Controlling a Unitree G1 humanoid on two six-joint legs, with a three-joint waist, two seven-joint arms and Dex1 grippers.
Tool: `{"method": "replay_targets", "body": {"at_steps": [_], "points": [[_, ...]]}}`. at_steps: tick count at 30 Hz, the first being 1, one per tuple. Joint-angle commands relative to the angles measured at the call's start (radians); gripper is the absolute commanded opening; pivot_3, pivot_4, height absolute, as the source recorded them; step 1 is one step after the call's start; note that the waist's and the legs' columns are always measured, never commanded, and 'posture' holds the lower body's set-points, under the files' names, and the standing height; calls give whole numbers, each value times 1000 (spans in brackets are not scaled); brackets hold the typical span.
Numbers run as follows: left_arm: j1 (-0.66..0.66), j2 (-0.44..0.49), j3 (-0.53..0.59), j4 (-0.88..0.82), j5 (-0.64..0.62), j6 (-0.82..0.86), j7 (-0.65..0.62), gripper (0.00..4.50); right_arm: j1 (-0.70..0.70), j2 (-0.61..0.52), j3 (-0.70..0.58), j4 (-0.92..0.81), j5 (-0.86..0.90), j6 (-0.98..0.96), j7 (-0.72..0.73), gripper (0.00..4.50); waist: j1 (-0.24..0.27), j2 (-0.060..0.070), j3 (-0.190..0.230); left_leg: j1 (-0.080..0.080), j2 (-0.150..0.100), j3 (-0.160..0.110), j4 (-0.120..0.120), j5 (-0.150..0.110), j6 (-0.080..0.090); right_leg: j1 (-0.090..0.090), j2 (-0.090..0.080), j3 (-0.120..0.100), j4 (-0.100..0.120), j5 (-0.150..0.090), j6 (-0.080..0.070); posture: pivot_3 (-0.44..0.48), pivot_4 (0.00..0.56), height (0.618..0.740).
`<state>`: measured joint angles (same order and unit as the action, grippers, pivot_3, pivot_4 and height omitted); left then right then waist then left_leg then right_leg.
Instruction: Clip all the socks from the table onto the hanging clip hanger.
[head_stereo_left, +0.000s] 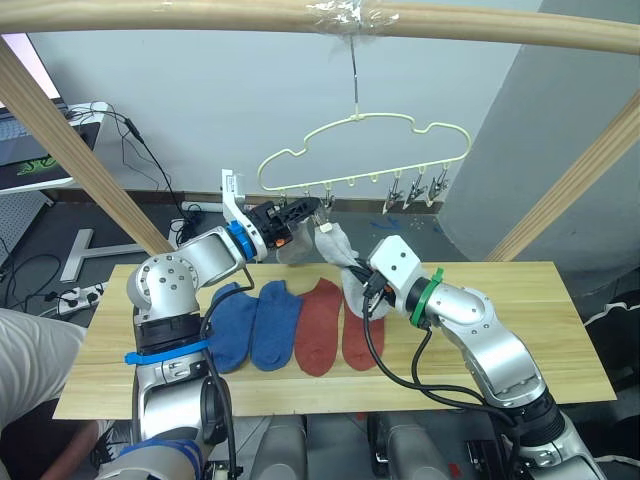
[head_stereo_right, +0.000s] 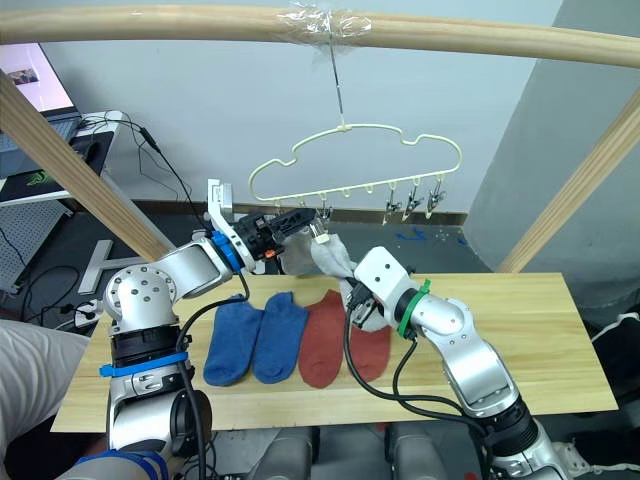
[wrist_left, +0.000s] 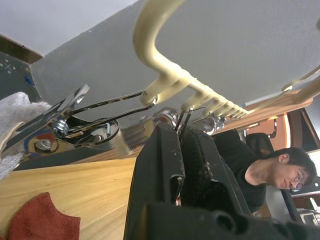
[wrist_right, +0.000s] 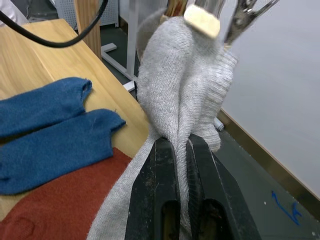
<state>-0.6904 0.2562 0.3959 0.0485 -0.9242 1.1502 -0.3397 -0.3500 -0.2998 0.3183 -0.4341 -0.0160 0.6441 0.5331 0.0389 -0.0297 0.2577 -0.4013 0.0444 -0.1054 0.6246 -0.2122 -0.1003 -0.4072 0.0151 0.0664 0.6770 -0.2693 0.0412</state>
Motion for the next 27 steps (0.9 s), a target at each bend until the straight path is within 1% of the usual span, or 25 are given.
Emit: {"method": "replay_targets", "body": {"at_steps": [1, 13, 15, 16, 22, 24, 27], "points": [[2, 13, -10, 1, -10, -1, -5, 0, -14, 17, 13, -58, 8, 7, -14, 43, -1, 0, 0, 0, 0, 0, 0, 0, 0, 0, 0, 0, 0, 0, 0, 216, 223, 740], [11, 19, -20, -18, -20, -11, -26, 0, -58, 66, 27, -22, 2, 10, -47, 43, -2, 0, 0, 0, 0, 0, -2, 0, 0, -1, 0, 0, -2, 0, 0, 220, 228, 740], [16, 25, -18, -27, -23, -14, -34, 685, -63, 66, 22, -13, 3, 8, -48, 0, -4, 0, 0, 0, 0, 0, -2, 0, 0, -1, 0, 0, -2, 0, 0, 220, 228, 740], [16, 25, -15, -27, -27, -14, -34, 912, -65, 65, 19, -9, 4, 5, -47, 0, -4, 0, 0, 0, 0, 0, -3, 0, 0, -1, 0, 0, -3, 0, 0, 224, 228, 740], [25, 51, 0, -37, -37, -6, -29, 2819, -59, 54, 11, 27, 4, -20, -47, 0, -5, 0, 0, -2, 0, 0, -6, 0, 0, -2, 0, 0, -4, 0, 0, 231, 229, 740], [28, 75, 23, -51, -60, 15, -24, 3432, -52, 53, 10, 43, 6, -32, -47, 0, -5, 0, 0, -2, 0, 0, -7, 0, 0, -3, 0, 0, -5, 0, 0, 231, 229, 740], [46, 134, 39, -101, -106, 68, -33, 4379, -45, 94, -10, 91, 35, -33, -60, 0, -6, 0, 0, -2, 0, 0, -10, 0, 0, -4, 0, 0, -5, 0, 0, 239, 231, 740]]}}
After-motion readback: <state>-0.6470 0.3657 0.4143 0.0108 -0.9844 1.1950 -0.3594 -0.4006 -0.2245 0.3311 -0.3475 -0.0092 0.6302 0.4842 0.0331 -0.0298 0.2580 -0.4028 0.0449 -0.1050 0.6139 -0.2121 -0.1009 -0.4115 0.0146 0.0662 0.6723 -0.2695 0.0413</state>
